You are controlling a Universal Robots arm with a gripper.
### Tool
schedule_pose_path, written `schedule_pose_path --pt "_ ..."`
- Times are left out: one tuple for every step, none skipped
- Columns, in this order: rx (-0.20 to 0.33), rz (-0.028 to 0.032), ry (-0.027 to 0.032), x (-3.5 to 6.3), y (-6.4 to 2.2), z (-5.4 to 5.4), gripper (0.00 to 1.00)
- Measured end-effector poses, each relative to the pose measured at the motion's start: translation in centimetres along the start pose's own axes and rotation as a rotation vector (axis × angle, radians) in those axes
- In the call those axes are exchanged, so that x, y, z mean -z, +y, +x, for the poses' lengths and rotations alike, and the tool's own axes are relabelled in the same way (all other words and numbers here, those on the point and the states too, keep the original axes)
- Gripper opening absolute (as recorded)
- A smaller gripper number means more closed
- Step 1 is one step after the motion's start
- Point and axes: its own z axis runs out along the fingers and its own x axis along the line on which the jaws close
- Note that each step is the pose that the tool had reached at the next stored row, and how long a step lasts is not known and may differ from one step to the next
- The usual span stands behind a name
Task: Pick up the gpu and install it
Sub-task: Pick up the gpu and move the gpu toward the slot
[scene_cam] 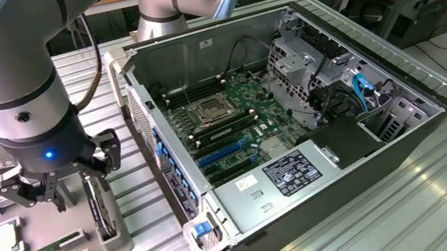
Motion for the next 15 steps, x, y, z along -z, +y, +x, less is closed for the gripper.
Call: schedule_pose_path --pt "0.0 0.0 0.0 -0.12 0.0 0.0 0.66" --pt "0.0 -0.0001 -0.0001 -0.43 -0.01 0.0 0.66" --pt "0.0 0.0 0.0001 -0.76 -0.02 0.0 0.66" --pt "0.0 -0.0001 0.0001 -0.93 -0.02 0.0 0.66" --pt "0.0 0.0 0.0001 -1.13 -0.02 0.0 0.66" --pt "0.0 0.0 0.0002 -1.2 -0.03 0.0 0.66" --pt "0.0 0.0 0.0002 -1.28 -0.03 0.0 0.66" --pt "0.0 -0.0001 0.0002 -1.33 -0.03 0.0 0.66" --pt "0.0 -0.0001 0.0001 -1.38 -0.03 0.0 0.66" --pt "0.0 0.0 0.0002 -1.41 -0.03 0.0 0.66" --pt "0.0 0.0 0.0002 -1.45 -0.03 0.0 0.66" --pt "0.0 -0.0001 0.0002 -1.48 -0.03 0.0 0.66" --pt "0.0 -0.0001 0.0002 -1.53 -0.03 0.0 0.66" --pt "0.0 -0.0001 0.0002 -1.57 -0.03 0.0 0.66" --pt "0.0 0.0 0.0002 -1.61 -0.04 0.0 0.66"
